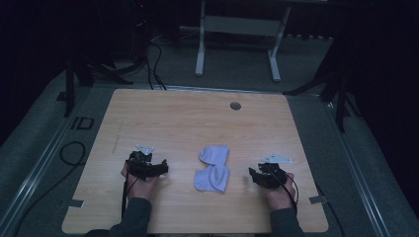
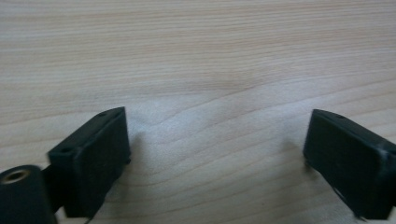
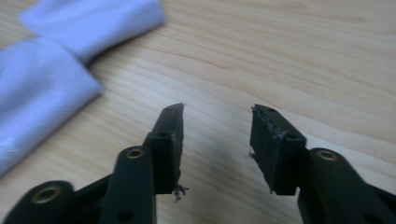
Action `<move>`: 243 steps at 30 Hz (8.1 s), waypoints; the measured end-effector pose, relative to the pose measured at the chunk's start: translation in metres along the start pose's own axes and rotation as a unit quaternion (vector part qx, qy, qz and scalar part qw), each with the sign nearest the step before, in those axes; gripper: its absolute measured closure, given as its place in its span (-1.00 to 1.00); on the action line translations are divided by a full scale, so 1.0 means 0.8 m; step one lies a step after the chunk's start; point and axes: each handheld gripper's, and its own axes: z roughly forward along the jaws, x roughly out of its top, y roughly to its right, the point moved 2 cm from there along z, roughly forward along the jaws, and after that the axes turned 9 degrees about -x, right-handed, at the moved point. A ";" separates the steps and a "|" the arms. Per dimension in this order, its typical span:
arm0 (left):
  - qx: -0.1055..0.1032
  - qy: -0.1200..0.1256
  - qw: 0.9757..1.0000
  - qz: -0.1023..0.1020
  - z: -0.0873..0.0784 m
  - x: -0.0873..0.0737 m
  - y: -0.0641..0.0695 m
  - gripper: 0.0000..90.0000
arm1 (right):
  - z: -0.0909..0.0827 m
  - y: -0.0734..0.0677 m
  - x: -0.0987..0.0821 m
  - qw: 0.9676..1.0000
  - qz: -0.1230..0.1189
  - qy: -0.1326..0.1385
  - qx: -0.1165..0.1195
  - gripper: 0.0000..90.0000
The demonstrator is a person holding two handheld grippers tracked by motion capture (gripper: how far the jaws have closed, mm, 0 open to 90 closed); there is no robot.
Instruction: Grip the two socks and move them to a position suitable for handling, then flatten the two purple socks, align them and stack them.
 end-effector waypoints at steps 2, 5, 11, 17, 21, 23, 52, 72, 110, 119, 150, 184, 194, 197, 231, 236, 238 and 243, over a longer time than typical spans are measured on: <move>-0.001 0.000 1.000 0.001 -0.001 0.000 0.000 -0.74 | -0.002 -0.003 0.001 1.000 -0.006 0.001 0.009 0.39; -0.003 0.000 1.000 0.003 -0.002 0.000 0.001 -0.70 | -0.006 -0.014 0.002 0.999 -0.022 0.001 0.030 0.52; -0.007 0.001 1.000 0.006 -0.006 0.000 0.002 -0.44 | -0.013 -0.041 0.005 0.997 -0.051 0.000 0.062 0.76; -0.012 0.001 1.000 0.010 -0.009 0.000 0.002 -0.22 | -0.010 -0.066 0.016 0.994 -0.070 -0.001 0.084 0.77; -0.013 0.000 1.000 0.011 -0.009 0.000 0.002 -0.18 | -0.008 -0.082 0.021 0.993 -0.078 0.000 0.090 0.81; -0.013 0.000 1.000 0.011 -0.009 0.000 0.003 -0.18 | -0.007 -0.088 0.022 0.992 -0.082 -0.001 0.095 0.88; -0.094 -0.009 0.994 0.053 -0.024 0.002 0.030 0.41 | 0.028 -0.122 0.029 0.984 -0.143 -0.038 0.101 0.93; -0.200 -0.003 0.973 0.119 -0.031 -0.004 0.077 0.90 | 0.033 -0.139 0.036 0.981 -0.155 -0.036 0.113 0.92; -0.224 -0.031 0.963 0.150 -0.012 -0.016 0.107 1.00 | 0.022 -0.179 0.063 0.973 -0.194 -0.015 0.128 0.83; -0.227 -0.033 0.962 0.150 -0.012 -0.016 0.105 1.00 | 0.025 -0.193 0.078 0.972 -0.198 -0.006 0.125 0.78; -0.230 -0.033 0.961 0.148 -0.012 -0.016 0.105 1.00 | 0.028 -0.179 0.063 0.976 -0.175 -0.008 0.130 0.94; -0.242 -0.036 0.960 0.138 -0.012 -0.016 0.103 0.99 | -0.032 -0.065 -0.007 0.995 -0.089 0.009 0.039 0.92; -0.244 -0.038 0.960 0.135 -0.012 -0.016 0.103 0.98 | -0.041 -0.058 0.004 0.996 -0.073 0.034 0.039 0.89; -0.244 -0.039 0.959 0.136 -0.012 -0.016 0.103 0.98 | -0.042 -0.071 0.017 0.994 -0.085 0.047 0.056 0.88; -0.217 -0.020 0.967 0.135 -0.023 -0.011 0.092 0.66 | 0.023 -0.113 0.135 0.984 -0.149 0.023 0.092 0.77; -0.214 -0.018 0.968 0.133 -0.022 -0.011 0.091 0.66 | 0.041 -0.119 0.143 0.983 -0.151 0.007 0.101 0.77; -0.212 -0.019 0.968 0.133 -0.022 -0.011 0.089 0.66 | 0.049 -0.121 0.145 0.983 -0.151 -0.001 0.106 0.75; -0.208 -0.020 0.969 0.133 -0.021 -0.011 0.088 0.66 | 0.068 -0.127 0.152 0.982 -0.152 -0.022 0.110 0.74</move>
